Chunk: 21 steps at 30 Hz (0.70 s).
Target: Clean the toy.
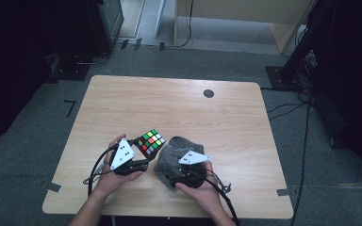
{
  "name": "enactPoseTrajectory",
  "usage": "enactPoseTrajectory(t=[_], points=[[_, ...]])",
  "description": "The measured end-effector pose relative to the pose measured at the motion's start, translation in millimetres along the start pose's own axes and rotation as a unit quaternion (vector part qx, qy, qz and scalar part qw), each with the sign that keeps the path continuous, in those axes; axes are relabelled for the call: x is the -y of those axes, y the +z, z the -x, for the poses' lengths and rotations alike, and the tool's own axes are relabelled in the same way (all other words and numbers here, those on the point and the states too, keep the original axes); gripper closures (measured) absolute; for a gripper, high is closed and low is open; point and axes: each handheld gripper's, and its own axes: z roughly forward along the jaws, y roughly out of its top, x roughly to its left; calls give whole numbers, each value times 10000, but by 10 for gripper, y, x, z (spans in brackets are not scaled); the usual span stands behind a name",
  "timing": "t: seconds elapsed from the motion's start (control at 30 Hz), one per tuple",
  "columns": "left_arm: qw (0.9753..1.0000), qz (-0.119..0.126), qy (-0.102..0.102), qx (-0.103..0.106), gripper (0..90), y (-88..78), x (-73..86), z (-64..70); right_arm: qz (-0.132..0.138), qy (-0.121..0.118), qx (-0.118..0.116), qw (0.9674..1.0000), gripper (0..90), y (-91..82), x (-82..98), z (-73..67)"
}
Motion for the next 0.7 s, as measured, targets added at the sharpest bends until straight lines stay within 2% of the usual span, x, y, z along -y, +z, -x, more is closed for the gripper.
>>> enactPoseTrajectory(t=[0.1,0.17,0.2,0.27,0.33,0.4,0.43,0.47,0.5,0.57,0.63,0.7], points=[[10000,-21,8,54,326,3,-14,19,-321,-211,333,9987,334,79,58,-23],[9999,-51,61,112,326,0,-19,31,-515,-363,551,9965,419,119,103,-9],[9999,-48,76,142,326,0,-24,39,-466,-418,541,9966,454,126,127,4],[9997,-81,106,210,327,-3,-35,51,-407,-484,566,9964,674,94,139,53],[9995,-112,135,276,327,4,-37,60,-438,-459,667,9958,768,27,124,118],[9992,-158,185,324,327,19,-24,76,-81,-183,613,9979,786,-104,98,199],[9989,-210,228,338,327,32,-14,87,241,3,561,9981,789,-201,69,241],[9986,-276,282,341,327,50,-3,102,641,152,464,9967,790,-311,32,267],[9982,-339,343,356,327,73,8,126,1044,233,336,9937,789,-423,-9,274],[9969,-439,475,450,328,120,19,196,1643,134,146,9862,787,-604,-96,213],[9949,-501,628,601,328,155,14,286,1997,-97,-61,9798,784,-709,-166,92],[9933,-491,762,713,328,174,-2,382,2167,-133,-317,9756,781,-744,-215,-9]])
